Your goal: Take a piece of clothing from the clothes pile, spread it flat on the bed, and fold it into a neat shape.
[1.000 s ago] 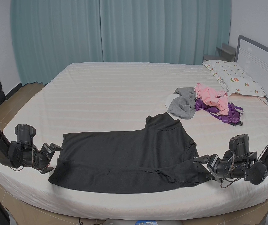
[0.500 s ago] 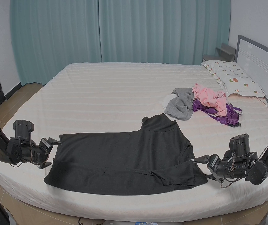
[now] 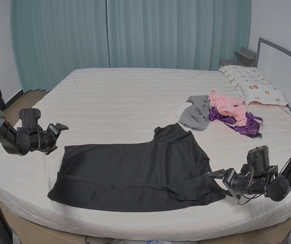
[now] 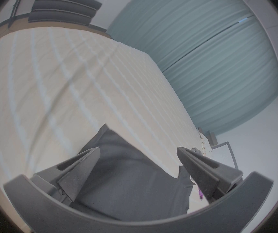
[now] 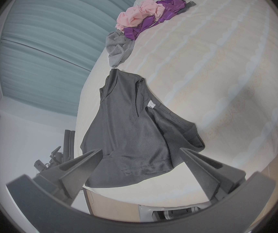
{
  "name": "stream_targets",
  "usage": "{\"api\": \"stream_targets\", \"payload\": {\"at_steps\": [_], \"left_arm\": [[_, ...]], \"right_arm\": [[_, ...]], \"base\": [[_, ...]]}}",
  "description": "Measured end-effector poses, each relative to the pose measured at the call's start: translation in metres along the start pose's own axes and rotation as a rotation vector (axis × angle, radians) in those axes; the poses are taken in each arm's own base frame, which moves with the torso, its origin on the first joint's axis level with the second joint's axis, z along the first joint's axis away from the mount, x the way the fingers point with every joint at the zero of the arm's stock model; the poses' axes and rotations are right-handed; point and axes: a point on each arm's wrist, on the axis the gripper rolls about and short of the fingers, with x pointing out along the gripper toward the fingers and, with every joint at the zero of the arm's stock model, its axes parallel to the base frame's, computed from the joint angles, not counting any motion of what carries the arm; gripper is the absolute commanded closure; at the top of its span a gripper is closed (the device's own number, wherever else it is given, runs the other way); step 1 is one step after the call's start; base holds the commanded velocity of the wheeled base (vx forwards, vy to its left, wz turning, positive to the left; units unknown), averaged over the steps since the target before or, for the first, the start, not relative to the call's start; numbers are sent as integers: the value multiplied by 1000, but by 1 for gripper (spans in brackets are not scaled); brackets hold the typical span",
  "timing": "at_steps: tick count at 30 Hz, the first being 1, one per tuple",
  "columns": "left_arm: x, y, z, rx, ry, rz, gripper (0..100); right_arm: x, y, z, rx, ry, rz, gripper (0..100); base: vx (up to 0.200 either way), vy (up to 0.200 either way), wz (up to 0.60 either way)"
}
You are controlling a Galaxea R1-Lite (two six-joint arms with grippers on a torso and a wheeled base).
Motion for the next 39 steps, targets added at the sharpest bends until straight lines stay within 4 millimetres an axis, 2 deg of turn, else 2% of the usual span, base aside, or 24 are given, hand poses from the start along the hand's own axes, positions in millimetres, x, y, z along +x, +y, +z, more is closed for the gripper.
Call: {"api": "stream_targets", "payload": {"at_steps": [6,11,16,25,26,39], "left_arm": [[52,6,16,98,-19,-12,0],[82,15,22,144,-22,4,0],[100,25,23,151,-18,20,0],[118,38,14,139,9,48,0],[118,40,12,137,12,52,100],[121,46,11,78,-13,91,100]], "right_arm": [[1,1,-2,-4,10,2,0],[2,1,-3,-5,30,13,0],[2,2,-3,-3,35,17,0],[2,4,-4,-6,37,23,0],[2,4,-4,-5,37,22,0],[5,8,0,-15,24,39,0]], "base": [[0,0,0],[0,0,0],[0,0,0],[0,0,0],[0,0,0],[0,0,0]]}}
